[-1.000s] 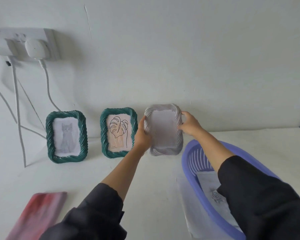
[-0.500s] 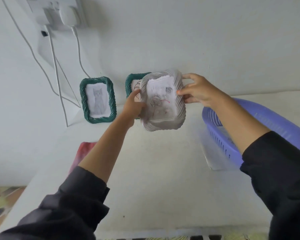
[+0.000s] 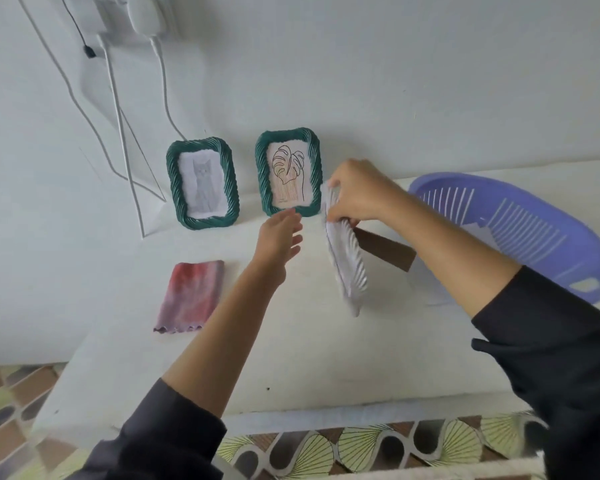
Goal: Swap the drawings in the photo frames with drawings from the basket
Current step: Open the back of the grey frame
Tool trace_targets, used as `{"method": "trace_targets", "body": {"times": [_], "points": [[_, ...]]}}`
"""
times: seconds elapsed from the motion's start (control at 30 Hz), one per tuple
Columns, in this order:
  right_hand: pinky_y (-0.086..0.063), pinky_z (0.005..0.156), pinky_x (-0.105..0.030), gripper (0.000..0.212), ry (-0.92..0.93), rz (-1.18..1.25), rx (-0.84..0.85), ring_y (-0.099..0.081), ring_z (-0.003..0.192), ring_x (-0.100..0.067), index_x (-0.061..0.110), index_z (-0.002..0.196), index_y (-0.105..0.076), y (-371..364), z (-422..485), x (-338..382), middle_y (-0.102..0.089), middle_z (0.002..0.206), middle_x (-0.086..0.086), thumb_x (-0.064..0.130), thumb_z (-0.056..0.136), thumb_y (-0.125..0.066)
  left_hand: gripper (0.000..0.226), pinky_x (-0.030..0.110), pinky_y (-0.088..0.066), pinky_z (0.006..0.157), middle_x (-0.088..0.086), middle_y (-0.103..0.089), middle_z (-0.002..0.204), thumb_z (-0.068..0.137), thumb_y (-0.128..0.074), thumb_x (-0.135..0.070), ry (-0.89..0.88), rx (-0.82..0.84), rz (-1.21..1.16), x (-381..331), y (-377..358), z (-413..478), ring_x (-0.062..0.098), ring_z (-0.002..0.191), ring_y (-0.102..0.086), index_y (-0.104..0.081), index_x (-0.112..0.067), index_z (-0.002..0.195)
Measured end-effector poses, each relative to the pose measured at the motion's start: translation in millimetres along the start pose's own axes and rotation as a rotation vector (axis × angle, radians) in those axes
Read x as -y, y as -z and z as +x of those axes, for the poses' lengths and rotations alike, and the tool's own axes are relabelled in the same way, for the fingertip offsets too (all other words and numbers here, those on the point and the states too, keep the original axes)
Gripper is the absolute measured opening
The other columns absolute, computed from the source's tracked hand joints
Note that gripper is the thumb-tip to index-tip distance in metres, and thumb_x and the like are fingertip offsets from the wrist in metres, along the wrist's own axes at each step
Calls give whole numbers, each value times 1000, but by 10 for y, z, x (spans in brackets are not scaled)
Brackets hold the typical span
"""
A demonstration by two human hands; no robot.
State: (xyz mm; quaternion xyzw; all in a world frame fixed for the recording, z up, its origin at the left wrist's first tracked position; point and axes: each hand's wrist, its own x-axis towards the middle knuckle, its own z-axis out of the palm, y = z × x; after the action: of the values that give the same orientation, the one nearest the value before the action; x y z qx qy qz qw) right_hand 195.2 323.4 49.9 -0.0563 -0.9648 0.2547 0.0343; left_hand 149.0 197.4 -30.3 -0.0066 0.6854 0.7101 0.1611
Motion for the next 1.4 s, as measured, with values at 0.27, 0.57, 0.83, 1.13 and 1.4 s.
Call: {"method": "trace_targets", "body": {"times": [0.27,0.57,0.83,1.13,1.4], "points": [[-55,62,-24,13,89,163,143,-65,58,-22,-2,90,-65,-302,89,31,-66,70,-9,6,84,-57,25,28,-47,64,8,-58,83,95,-38,-18,-73,-95,-82,67,-153,-57,21,77,-55,-57,-11,81],[-33,81,-22,39,128,160,214,-53,107,-17,18,112,-67,-830,-106,-890,-58,97,8,36,77,-71,41,39,-49,91,12,-65,115,92,-41,-8,-144,-180,455,622,19,57,30,107,-60,-50,-15,131],[-34,79,-28,41,263,-23,-44,-36,90,-10,29,115,-64,-1238,-255,-1157,-51,105,5,49,79,-63,48,31,-38,98,13,-55,131,85,-42,1,-224,-284,689,849,17,102,30,119,-50,-50,-11,131],[-39,81,-30,26,199,173,-89,-49,98,-18,24,114,-65,-1028,82,-1277,-51,101,0,25,90,-55,28,33,-39,101,13,-54,125,92,-53,-18,-276,-167,822,658,152,494,26,113,-51,-62,-15,117],[-46,86,-36,21,100,34,-23,-60,96,-20,17,102,-70,-1016,424,-1328,-64,108,-2,21,89,-55,15,20,-37,75,7,-65,107,84,-64,-14,-339,43,927,547,269,754,9,78,-49,-73,-11,95]]}}
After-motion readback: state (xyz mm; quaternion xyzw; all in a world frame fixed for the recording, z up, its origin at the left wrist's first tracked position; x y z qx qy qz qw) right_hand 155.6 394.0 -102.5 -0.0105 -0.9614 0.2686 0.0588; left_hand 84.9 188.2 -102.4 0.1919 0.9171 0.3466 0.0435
